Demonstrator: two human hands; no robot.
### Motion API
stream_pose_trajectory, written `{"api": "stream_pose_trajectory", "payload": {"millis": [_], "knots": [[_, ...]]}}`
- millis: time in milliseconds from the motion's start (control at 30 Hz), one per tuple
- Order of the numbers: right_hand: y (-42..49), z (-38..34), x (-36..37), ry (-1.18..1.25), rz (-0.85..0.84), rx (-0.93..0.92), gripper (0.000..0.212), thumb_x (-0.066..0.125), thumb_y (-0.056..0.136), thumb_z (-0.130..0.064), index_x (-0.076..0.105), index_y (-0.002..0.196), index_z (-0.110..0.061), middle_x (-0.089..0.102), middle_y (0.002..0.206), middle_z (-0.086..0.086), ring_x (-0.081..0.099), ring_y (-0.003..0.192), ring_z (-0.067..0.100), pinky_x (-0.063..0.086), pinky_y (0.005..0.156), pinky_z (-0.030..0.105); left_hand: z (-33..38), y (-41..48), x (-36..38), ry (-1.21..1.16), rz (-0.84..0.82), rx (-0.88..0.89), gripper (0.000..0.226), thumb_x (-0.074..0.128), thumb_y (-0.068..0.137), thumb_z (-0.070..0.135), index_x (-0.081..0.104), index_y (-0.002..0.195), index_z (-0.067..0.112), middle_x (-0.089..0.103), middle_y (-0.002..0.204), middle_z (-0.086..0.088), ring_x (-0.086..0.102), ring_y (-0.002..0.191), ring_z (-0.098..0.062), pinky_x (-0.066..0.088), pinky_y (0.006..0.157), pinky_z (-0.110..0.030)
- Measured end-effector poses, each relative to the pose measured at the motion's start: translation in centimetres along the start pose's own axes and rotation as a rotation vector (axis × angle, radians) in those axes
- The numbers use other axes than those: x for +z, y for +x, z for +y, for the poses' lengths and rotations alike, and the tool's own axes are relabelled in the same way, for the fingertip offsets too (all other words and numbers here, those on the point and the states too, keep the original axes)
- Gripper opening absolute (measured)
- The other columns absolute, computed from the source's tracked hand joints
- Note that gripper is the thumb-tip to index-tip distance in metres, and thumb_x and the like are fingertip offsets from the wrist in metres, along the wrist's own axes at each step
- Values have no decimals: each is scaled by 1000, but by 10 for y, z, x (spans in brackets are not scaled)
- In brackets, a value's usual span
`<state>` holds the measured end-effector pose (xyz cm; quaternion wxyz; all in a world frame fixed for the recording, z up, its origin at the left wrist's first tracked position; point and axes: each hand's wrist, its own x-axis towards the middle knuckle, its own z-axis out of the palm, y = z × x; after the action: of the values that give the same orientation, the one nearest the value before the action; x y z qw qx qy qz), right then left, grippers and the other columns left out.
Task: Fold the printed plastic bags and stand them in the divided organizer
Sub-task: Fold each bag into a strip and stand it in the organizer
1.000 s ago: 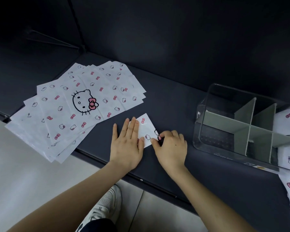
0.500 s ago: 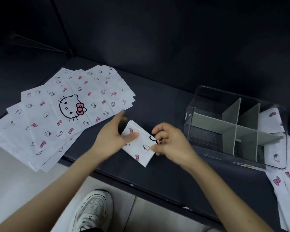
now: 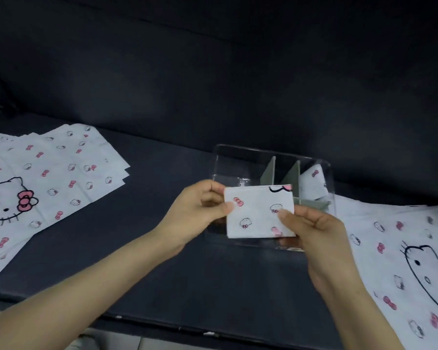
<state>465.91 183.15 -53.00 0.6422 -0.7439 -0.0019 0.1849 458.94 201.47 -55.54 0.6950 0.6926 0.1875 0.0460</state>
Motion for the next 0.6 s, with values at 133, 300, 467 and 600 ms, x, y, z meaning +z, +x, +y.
{"api": "stream_pose_trajectory", "payload": {"millis": [133,300,467,600], "knots": [[14,-12,-62,-44,383,-201,14,64,88,-9,70,79,-19,72,68,-9,59,53,5,48,50,17,12,47,43,622,-21,332,25,56,93,10,62,114,22,61,106,8,54,99,-8,41,88,-20],[37,-8,-101,-145,633,-286,19,62,89,-17,62,72,-26,64,55,-14,51,50,12,46,54,28,29,114,110,1012,-174,573,51,47,93,6,48,139,28,50,127,-4,39,117,-23,28,99,-26],[57,-2,-111,-277,729,-330,10,58,88,-23,64,80,-23,65,64,-6,57,59,17,47,65,33,38,142,146,1338,-349,610,68,45,88,4,36,144,41,22,152,-4,18,137,-24,13,108,-32],[68,-9,-107,-384,715,-373,7,57,91,-21,62,86,-20,62,64,-13,56,61,6,42,66,28,35,146,138,1337,-314,653,53,50,86,8,57,128,38,27,152,-2,18,138,-22,12,107,-30]]}}
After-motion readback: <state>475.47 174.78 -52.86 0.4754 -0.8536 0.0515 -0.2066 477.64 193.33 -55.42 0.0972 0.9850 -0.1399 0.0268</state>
